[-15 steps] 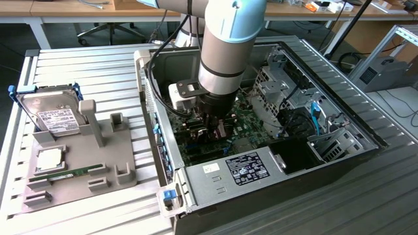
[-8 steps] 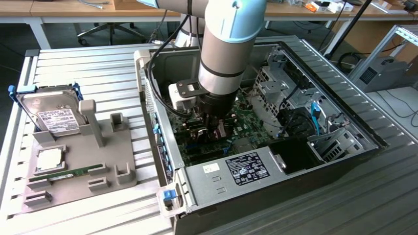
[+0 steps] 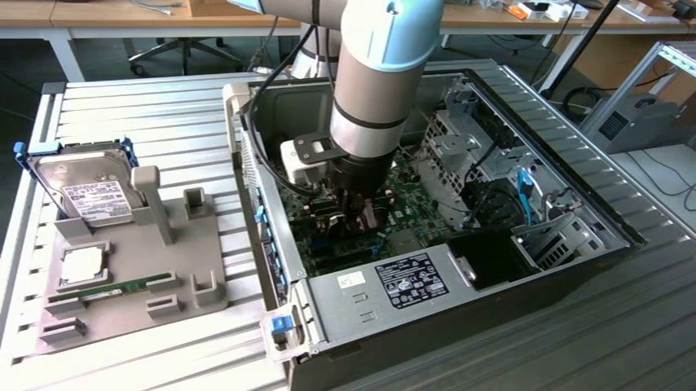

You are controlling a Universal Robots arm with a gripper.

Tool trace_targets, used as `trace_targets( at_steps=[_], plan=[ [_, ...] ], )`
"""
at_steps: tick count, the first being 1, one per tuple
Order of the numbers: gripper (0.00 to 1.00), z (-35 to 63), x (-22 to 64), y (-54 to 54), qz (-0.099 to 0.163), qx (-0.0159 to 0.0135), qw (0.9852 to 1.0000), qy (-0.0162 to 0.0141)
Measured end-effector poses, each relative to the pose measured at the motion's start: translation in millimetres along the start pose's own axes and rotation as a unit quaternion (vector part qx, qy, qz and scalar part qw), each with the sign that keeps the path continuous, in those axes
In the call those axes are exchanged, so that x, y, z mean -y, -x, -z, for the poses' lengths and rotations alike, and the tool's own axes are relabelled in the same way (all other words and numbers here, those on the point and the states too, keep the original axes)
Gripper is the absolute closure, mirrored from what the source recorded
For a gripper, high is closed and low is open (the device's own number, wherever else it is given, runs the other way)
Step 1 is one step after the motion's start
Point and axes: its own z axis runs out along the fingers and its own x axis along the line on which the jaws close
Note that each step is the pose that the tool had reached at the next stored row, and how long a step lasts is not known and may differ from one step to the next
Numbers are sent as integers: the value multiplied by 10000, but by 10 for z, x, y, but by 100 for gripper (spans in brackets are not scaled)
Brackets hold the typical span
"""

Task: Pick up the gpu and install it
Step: 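Insert the gpu into the slot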

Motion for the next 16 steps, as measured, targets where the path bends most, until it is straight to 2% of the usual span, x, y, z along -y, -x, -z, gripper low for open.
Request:
trace_targets(
  at_steps=[6, 16],
  plan=[
    [73, 0, 1, -1, 154, 2, 9999, 2],
    [73, 0, -7, 0, 162, 6, 9999, 5]
  ],
)
